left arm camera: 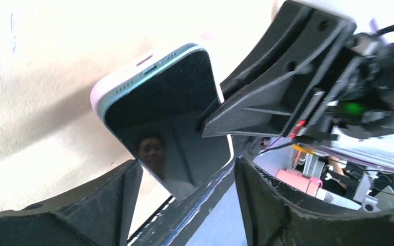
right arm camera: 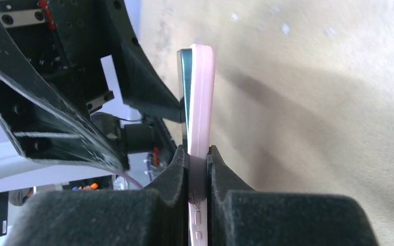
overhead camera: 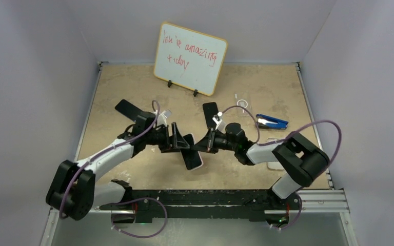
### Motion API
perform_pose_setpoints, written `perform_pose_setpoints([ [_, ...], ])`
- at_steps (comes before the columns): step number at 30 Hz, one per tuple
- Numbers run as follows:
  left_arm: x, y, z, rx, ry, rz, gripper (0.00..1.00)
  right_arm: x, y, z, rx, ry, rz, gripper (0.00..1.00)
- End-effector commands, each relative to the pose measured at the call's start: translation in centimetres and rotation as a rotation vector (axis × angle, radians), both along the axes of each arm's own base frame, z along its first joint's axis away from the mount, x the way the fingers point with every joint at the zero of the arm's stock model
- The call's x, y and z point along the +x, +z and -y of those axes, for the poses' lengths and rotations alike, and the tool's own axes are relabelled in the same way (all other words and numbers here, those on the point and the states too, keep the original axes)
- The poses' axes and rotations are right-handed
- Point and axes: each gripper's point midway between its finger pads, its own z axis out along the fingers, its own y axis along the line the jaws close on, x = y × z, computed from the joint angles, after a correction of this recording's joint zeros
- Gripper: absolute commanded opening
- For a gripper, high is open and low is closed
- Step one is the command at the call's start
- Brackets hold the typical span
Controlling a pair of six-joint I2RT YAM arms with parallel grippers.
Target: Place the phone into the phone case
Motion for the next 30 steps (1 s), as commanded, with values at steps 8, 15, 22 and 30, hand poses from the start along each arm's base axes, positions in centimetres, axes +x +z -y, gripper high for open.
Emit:
perform_pose_setpoints([
  [8, 2.8, 12.3, 0.0, -0.214, -0.003, 0.277, 0.79, 1.5, 13.5, 1.8, 0.202, -0.071, 0.258, 0.0],
  [15, 2.1, 16.4, 0.8, -0.355, -0.061, 0.412, 0.79, 0.4, 18.9, 2.6, 0.338, -0.077, 0.339, 0.0],
  [22, 1.4, 18.8, 1.4, -0.505, -0.095, 0.478, 0.76, -1.1, 21.4, 2.6, 0.453, -0.02, 0.35, 0.0],
  [30, 0.8, 20.9, 1.5, -0.642, -0.082, 0.499, 0.49, -1.9, 21.4, 2.4, 0.5, 0.021, 0.318, 0.0],
])
